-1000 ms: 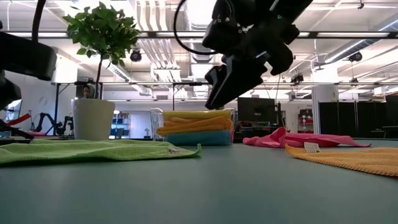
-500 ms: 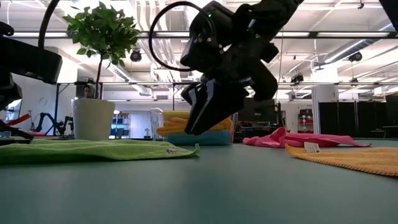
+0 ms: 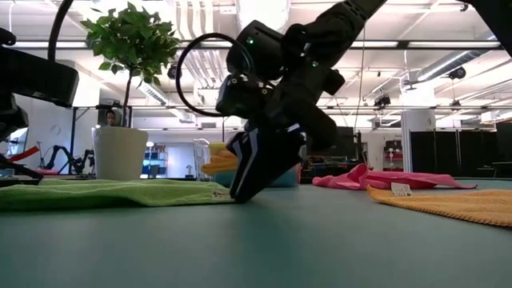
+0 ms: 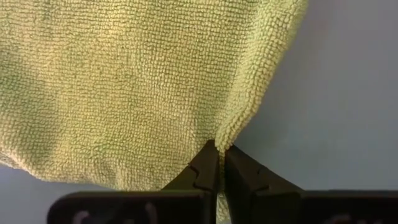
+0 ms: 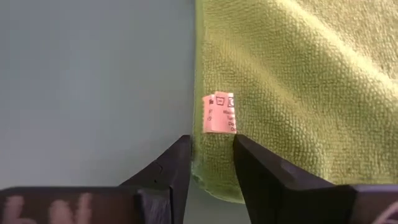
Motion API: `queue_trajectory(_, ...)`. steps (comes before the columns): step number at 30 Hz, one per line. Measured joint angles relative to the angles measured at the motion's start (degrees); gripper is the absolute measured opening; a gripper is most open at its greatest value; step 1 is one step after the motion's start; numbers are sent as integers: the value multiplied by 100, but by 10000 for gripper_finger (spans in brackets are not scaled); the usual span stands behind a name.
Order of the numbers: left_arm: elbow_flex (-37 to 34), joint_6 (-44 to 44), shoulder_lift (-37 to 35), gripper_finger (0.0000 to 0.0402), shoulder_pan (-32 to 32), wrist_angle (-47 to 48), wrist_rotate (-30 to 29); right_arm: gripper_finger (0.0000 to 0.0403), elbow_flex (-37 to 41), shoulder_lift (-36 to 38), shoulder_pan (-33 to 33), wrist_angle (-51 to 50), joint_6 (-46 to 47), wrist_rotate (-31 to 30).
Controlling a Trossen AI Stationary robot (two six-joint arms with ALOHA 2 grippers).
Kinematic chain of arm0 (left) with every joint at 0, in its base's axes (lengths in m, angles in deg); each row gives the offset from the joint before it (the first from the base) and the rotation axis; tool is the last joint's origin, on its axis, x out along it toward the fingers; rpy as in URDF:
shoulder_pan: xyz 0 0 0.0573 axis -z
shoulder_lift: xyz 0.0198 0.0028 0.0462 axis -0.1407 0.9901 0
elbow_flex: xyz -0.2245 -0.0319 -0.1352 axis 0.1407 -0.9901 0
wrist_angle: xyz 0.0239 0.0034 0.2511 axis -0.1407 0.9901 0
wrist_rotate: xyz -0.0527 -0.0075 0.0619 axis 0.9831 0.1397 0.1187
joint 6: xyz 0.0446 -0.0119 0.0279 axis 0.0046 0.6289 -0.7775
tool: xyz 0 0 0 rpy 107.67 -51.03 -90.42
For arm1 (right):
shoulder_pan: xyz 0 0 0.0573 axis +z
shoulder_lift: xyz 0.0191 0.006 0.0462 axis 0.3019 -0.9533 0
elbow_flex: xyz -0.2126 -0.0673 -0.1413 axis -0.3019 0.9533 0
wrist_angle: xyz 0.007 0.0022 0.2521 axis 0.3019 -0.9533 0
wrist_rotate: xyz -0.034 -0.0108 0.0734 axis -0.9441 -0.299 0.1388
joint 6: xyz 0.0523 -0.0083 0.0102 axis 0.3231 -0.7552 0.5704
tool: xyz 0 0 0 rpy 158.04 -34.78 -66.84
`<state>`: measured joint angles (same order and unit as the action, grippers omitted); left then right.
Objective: Fold microfiber towels
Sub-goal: Fold the green microfiber towel
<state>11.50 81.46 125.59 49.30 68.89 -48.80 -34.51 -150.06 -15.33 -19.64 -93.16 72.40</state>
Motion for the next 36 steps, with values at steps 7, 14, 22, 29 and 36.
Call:
queue_trajectory(7, -4, 0, 0, 0, 1, -13, -21, 43, -103, 26, -74, -84, 364, -86)
queue_trajectory(14, 76, 0, -71, 0, -23, -142, 31, 9, -133, 313, -72, -294, 551, -163)
queue_trajectory(22, 677, -441, -584, 0, -282, 45, 296, 9, -166, 1329, -47, -1079, 991, -207)
queue_trajectory(29, 1820, -1375, -959, 0, -588, 1145, 289, 9, -166, 2412, 129, -1413, 1200, -856)
queue_trajectory(36, 3028, -1857, -1071, 0, -923, 1927, 635, 9, -166, 3303, 351, -1626, 1486, -1805)
